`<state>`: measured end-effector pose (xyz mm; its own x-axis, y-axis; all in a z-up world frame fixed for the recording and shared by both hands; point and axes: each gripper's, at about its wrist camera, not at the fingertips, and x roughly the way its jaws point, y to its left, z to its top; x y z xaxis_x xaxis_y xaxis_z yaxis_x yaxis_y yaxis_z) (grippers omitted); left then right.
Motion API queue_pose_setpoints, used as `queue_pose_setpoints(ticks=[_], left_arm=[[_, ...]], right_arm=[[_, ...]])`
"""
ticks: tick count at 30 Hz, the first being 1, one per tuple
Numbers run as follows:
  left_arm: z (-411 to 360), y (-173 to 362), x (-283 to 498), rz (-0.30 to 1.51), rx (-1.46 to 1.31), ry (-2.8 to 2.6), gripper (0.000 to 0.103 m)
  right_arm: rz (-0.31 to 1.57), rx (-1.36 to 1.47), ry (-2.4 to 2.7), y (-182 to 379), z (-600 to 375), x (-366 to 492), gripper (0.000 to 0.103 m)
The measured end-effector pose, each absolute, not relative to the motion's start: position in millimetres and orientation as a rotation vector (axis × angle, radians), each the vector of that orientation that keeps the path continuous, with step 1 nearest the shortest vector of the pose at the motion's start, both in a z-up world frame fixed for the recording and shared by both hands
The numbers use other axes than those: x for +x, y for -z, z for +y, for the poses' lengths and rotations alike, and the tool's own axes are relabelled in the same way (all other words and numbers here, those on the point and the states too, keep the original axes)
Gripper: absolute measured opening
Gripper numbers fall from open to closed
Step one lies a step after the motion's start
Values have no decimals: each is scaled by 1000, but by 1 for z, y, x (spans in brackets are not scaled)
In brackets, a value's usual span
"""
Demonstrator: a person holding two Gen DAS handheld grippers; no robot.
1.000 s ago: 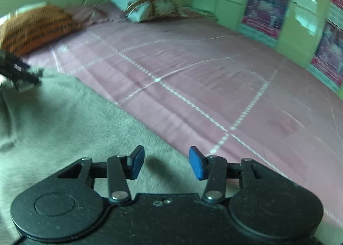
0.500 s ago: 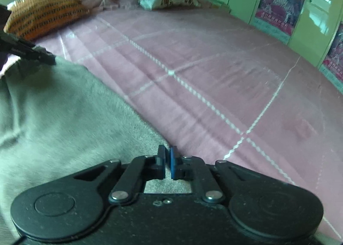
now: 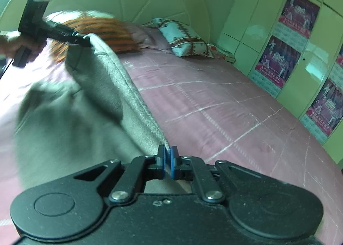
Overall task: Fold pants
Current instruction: 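Grasp a leg hem with the left tool while the right tool grasps the other hem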
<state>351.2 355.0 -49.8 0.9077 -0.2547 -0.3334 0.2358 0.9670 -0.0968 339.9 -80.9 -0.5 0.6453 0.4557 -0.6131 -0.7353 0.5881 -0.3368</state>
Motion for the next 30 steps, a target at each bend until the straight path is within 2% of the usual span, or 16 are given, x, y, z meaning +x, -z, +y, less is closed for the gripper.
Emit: queue_pose_setpoints(ticks=[1, 2, 3, 4, 5, 11, 16, 21, 30], left_arm=[[353, 58, 334, 371, -70, 223, 42], [352, 68, 319, 414, -101, 195, 50], [350, 76, 306, 457, -115, 177, 54], [349, 84, 291, 483, -127, 142, 66], [349, 89, 277, 500, -157, 109, 69], [339, 84, 230, 521, -380, -13, 69], [334, 91, 228, 510, -647, -15, 69], [327, 106, 246, 550, -686, -17, 69], [342, 131, 285, 573, -890, -37, 68]], right_arm=[[502, -620, -715, 9, -83, 322, 0], [500, -620, -707, 21, -87, 300, 9], [498, -621, -699, 31, -90, 283, 25], [500, -610, -665, 42, -95, 267, 35], [496, -583, -631, 48, -101, 253, 46], [600, -193, -477, 51, -138, 241, 43], [681, 205, -347, 48, -163, 286, 44], [743, 352, -285, 56, -165, 328, 44], [893, 457, -184, 83, -130, 395, 42]])
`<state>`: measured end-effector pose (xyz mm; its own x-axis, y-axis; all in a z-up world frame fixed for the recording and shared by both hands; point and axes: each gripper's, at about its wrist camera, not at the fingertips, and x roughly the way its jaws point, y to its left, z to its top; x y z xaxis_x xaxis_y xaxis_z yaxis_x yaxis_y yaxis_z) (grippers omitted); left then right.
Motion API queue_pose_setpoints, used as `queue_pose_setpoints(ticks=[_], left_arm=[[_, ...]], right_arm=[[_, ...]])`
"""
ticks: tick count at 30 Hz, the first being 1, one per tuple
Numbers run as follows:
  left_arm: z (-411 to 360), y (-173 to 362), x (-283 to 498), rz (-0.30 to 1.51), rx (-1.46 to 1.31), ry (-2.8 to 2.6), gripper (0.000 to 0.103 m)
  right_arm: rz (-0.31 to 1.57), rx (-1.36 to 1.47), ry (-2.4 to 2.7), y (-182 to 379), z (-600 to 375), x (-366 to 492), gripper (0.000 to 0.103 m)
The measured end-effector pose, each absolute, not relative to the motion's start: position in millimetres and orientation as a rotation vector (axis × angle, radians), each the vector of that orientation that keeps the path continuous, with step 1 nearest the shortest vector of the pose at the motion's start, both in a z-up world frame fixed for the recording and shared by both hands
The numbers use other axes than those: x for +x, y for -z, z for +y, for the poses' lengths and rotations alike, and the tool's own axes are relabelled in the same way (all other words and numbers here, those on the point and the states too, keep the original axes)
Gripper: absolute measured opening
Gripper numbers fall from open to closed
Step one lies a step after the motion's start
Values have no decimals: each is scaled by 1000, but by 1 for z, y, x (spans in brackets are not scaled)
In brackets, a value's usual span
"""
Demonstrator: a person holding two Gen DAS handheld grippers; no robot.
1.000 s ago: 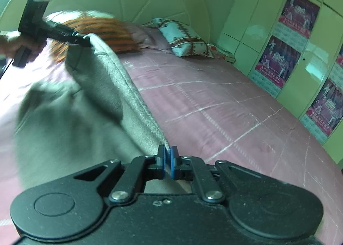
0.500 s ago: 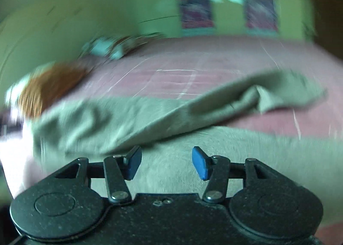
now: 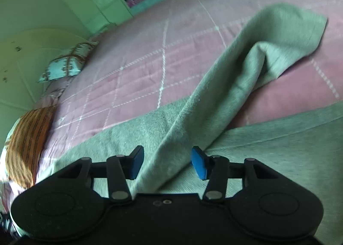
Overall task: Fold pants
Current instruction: 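Grasp a leg hem with the left tool while the right tool grasps the other hem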
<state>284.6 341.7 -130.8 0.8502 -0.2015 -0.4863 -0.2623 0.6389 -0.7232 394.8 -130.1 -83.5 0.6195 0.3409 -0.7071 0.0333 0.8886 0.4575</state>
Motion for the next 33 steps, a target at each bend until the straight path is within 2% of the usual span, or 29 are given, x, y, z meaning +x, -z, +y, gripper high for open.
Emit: queue_pose_setpoints(ticks=[1, 2, 3, 4, 7, 11, 13, 15, 17, 19, 20, 21, 22, 23, 25, 26, 29, 33], left_arm=[[342, 132, 286, 574, -904, -38, 56], [344, 133, 290, 583, -911, -43, 36], [346, 136, 294, 595, -922, -46, 32], [349, 138, 297, 596, -932, -41, 28], [361, 127, 315, 565, -930, 28, 25], [380, 81, 331, 413, -927, 162, 25], [380, 77, 324, 440, -875, 199, 25], [376, 100, 314, 557, -793, 161, 25], [372, 144, 313, 741, -725, 80, 25], [373, 165, 305, 724, -761, 79, 25], [372, 165, 303, 706, -781, 70, 25], [370, 162, 303, 701, -786, 63, 25], [365, 159, 306, 705, -770, 55, 25], [364, 157, 308, 710, -748, 48, 25], [360, 153, 312, 716, -725, 45, 25], [357, 151, 313, 721, -711, 43, 25], [353, 137, 316, 709, -670, 41, 25], [362, 106, 305, 595, -646, 73, 25]], right_arm=[[931, 465, -157, 88, -128, 405, 41], [964, 464, -130, 92, -124, 407, 32], [976, 467, -122, 95, -124, 412, 9], [976, 476, -134, 97, -125, 413, 0], [918, 465, -162, 90, -132, 403, 0], [600, 398, -324, 27, -145, 341, 0], [515, 412, -375, 10, -160, 302, 0], [530, 406, -384, 23, -167, 271, 0], [651, 375, -373, 69, -162, 255, 0], [912, 354, -346, 132, -151, 262, 0], [885, 391, -338, 143, -155, 257, 0], [845, 405, -331, 141, -157, 254, 0], [830, 434, -309, 138, -161, 253, 10], [824, 476, -292, 135, -164, 253, 15], [829, 505, -264, 129, -170, 258, 16], [852, 505, -246, 129, -171, 264, 14], [899, 502, -251, 129, -173, 273, 0], [762, 451, -324, 94, -167, 254, 0]])
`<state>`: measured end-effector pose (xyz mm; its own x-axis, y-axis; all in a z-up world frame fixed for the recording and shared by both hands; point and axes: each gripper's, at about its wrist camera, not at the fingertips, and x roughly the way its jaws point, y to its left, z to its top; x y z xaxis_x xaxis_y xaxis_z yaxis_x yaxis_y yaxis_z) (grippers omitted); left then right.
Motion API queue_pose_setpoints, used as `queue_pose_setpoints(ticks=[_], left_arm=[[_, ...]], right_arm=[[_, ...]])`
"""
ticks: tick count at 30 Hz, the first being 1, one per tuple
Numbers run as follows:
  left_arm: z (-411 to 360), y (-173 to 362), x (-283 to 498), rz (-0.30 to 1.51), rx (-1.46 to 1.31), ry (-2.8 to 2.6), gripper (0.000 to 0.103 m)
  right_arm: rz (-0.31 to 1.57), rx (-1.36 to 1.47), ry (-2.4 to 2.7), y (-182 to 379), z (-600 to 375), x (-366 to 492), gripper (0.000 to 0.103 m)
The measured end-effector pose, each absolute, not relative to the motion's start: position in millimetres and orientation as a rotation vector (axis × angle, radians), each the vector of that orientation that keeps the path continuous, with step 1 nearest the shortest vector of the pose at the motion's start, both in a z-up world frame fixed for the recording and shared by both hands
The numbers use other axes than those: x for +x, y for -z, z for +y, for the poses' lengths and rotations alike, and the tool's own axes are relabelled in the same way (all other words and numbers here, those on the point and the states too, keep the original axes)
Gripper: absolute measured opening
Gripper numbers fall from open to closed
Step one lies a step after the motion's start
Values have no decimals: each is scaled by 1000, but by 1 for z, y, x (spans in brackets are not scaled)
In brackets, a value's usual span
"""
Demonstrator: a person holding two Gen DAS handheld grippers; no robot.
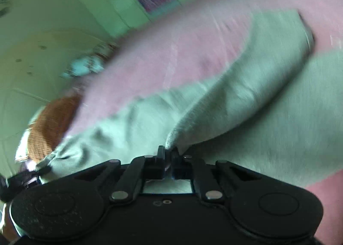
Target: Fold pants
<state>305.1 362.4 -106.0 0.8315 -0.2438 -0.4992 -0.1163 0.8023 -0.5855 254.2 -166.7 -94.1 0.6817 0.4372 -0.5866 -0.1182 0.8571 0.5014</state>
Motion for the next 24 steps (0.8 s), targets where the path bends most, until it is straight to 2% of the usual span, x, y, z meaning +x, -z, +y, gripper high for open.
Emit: queue_pose_setpoints(ticks=[2, 4, 5, 7, 12, 14, 16, 17, 19, 21, 22, 24], left_arm=[[361, 113, 312, 662, -590, 52, 25], [360, 135, 308, 723, -534, 36, 25], [359, 138, 307, 705, -548, 31, 25], [362, 137, 298, 680, -583, 21, 25], [359, 108, 291, 537, -529, 46, 25], [358, 116, 298, 593, -509, 12, 25], [357, 135, 305, 694, -473, -17, 25], [356, 136, 302, 684, -464, -19, 26], [352, 126, 291, 667, -471, -44, 34], [340, 111, 274, 638, -419, -95, 44], [333, 104, 266, 629, -391, -132, 50], [317, 89, 254, 614, -341, -190, 51]], right_arm=[[760, 454, -335, 91, -168, 244, 0], [817, 410, -311, 115, -165, 245, 0], [877, 404, -295, 134, -163, 249, 0], [868, 440, -292, 142, -165, 247, 0], [724, 422, -343, 108, -159, 244, 0], [719, 463, -343, 108, -163, 251, 0], [792, 471, -313, 129, -165, 254, 0], [875, 432, -290, 144, -161, 258, 0], [876, 479, -296, 151, -169, 254, 0], [832, 516, -277, 138, -182, 243, 17], [810, 503, -265, 132, -188, 237, 17], [758, 469, -254, 117, -198, 230, 15]])
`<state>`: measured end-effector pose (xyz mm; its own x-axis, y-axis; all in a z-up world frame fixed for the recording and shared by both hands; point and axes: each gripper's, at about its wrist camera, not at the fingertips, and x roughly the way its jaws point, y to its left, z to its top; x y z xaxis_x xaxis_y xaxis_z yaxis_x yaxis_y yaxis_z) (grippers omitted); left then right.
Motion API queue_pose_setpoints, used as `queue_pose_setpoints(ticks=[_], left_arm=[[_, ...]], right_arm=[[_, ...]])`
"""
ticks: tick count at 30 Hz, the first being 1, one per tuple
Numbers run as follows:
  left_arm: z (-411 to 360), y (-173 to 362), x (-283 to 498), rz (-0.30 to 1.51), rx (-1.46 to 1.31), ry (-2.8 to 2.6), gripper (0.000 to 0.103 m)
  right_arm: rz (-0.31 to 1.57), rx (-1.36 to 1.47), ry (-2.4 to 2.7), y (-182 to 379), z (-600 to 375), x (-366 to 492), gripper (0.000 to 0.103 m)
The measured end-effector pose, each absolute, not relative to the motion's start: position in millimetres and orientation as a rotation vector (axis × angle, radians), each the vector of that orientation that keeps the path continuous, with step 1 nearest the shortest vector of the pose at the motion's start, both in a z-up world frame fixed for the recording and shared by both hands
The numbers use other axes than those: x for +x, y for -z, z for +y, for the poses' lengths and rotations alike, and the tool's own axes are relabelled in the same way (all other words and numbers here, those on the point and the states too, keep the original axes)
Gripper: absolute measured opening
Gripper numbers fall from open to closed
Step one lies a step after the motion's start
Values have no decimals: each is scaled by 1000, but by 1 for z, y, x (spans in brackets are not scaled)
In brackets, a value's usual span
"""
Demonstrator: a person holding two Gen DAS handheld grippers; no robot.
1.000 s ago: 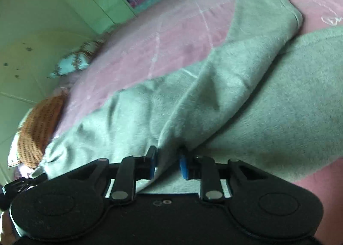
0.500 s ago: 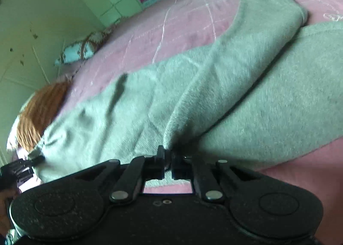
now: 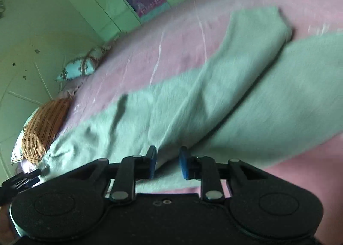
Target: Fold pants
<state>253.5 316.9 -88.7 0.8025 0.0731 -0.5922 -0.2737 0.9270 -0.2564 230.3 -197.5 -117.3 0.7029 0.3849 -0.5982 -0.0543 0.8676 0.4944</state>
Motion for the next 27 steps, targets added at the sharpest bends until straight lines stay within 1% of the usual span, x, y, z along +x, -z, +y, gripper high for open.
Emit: queue_pose_setpoints(ticks=[2, 5, 7, 9, 12, 13, 14, 16, 19, 23, 24, 26, 27], left_arm=[[295, 78, 245, 603, -308, -234, 52], [249, 73, 255, 627, -241, -148, 54], [215, 78, 267, 659, -184, -103, 55], [187, 85, 278, 700, -143, -78, 55], [158, 101, 291, 802, -66, -94, 61], [153, 106, 291, 816, -51, -96, 65], [151, 110, 288, 804, -28, -87, 68], [150, 112, 283, 790, -10, -71, 68], [156, 111, 276, 782, -28, -42, 69], [157, 115, 276, 763, -33, -29, 70], [156, 115, 275, 760, -34, -33, 70], [156, 116, 280, 764, -38, -41, 71], [157, 117, 282, 766, -44, -42, 72]], right_arm=[[713, 439, -237, 98, -203, 236, 16], [729, 384, -208, 84, -204, 263, 17], [739, 329, -185, 84, -198, 281, 19], [781, 285, -149, 90, -188, 304, 19], [856, 185, -57, 102, -180, 328, 22], [881, 158, -44, 107, -179, 333, 20], [888, 160, -54, 113, -184, 333, 0], [893, 180, -63, 115, -195, 328, 0], [809, 174, -46, 103, -218, 296, 0], [764, 256, -70, 91, -247, 260, 0], [759, 279, -76, 88, -246, 262, 13], [746, 282, -105, 82, -235, 275, 29], [737, 258, -114, 80, -224, 285, 33]])
